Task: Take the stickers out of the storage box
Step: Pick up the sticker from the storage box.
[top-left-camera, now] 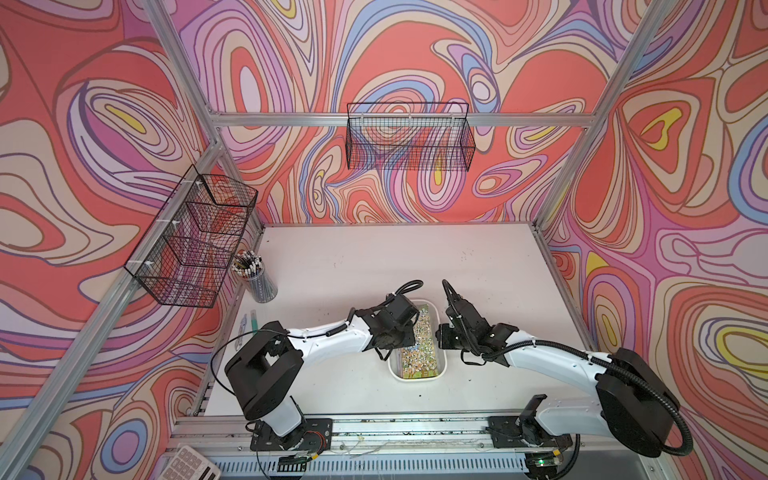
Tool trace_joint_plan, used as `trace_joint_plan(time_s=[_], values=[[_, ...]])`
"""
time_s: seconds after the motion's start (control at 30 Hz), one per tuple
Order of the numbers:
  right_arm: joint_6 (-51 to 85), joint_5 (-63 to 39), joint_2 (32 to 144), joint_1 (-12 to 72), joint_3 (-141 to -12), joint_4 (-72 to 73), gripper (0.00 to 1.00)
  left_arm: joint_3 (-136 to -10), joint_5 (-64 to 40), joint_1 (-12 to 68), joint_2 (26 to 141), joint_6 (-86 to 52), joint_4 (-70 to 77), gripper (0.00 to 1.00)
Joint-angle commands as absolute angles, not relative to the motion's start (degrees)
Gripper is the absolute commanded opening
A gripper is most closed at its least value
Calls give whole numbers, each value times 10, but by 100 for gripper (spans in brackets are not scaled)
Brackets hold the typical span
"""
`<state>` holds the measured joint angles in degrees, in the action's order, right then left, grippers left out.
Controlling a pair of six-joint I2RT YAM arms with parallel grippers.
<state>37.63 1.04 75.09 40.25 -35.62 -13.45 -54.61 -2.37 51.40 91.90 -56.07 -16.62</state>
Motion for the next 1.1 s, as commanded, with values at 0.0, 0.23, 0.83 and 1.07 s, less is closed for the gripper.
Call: trace_joint_plan(time_s=[0.0,0.23,0.83,1.07], values=[[385,15,745,406,-349,-138,13,-532,-27,516,895,-580,-133,46],[385,15,749,406,-349,-137,12,-521,-41,515,882,-584,-98,43],[383,15,753,406,-350,-139,12,-475,-31,514,821,-614,-4,45],[381,16,758,406,-354,-138,11,-479,-79,514,859,-630,29,48]])
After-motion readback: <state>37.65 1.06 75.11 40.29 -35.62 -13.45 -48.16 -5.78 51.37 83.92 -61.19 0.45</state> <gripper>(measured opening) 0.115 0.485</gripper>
